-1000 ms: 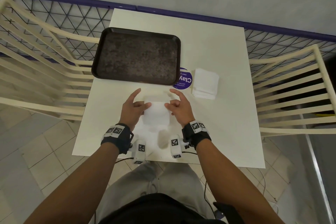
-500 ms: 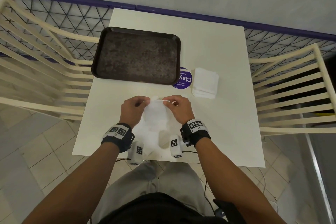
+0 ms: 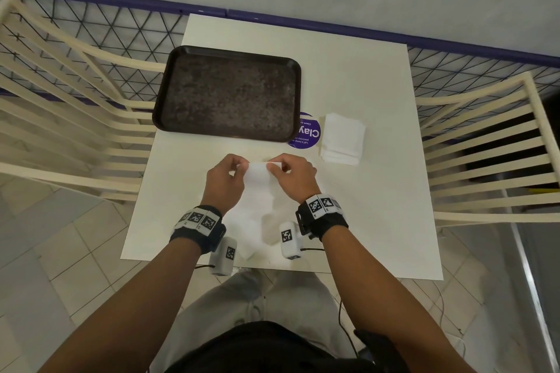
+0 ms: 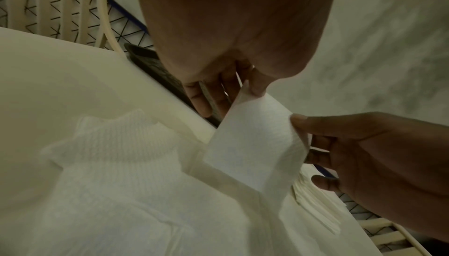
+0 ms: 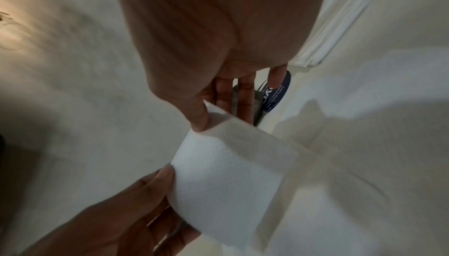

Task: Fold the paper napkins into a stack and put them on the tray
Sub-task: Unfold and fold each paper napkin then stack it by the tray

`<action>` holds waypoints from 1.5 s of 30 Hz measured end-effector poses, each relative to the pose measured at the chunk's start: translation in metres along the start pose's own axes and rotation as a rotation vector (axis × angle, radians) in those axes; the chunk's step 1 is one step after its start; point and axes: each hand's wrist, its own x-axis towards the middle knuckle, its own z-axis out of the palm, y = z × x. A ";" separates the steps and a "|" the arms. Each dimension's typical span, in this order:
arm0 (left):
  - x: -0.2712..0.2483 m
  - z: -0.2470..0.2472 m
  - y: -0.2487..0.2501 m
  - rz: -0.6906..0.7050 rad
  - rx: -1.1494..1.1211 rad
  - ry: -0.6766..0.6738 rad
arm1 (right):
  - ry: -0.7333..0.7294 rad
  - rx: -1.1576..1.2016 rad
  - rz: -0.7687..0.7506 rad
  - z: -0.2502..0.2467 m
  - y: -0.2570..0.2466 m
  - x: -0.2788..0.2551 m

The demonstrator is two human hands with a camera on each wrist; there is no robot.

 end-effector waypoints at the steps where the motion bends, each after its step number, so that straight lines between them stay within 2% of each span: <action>1: 0.000 0.000 0.001 -0.017 -0.003 -0.007 | 0.021 0.031 0.006 -0.001 0.003 0.000; 6: -0.002 0.007 0.006 -0.070 -0.033 -0.003 | 0.060 0.205 -0.005 -0.001 0.003 -0.004; 10: -0.003 0.013 0.009 -0.060 -0.046 0.029 | 0.071 0.220 0.005 0.000 0.002 -0.008; 14: -0.003 0.016 0.013 -0.079 -0.028 0.039 | 0.062 0.287 0.087 0.003 0.004 -0.009; 23: 0.003 0.022 0.009 -0.098 -0.004 0.075 | -0.031 0.229 0.078 -0.001 0.017 -0.011; 27: 0.006 0.027 0.009 -0.145 -0.009 0.009 | 0.110 0.201 0.103 -0.029 0.031 0.010; 30: 0.007 0.028 0.004 -0.184 0.014 -0.089 | 0.276 0.227 0.187 -0.064 0.053 0.037; 34: 0.008 0.033 -0.009 -0.244 0.006 -0.170 | 0.390 0.183 0.280 -0.108 0.089 0.073; 39: 0.009 0.036 -0.016 -0.290 0.025 -0.210 | 0.407 0.109 0.352 -0.131 0.117 0.100; 45: 0.014 0.035 -0.020 -0.293 0.045 -0.203 | 0.402 0.125 0.406 -0.127 0.131 0.108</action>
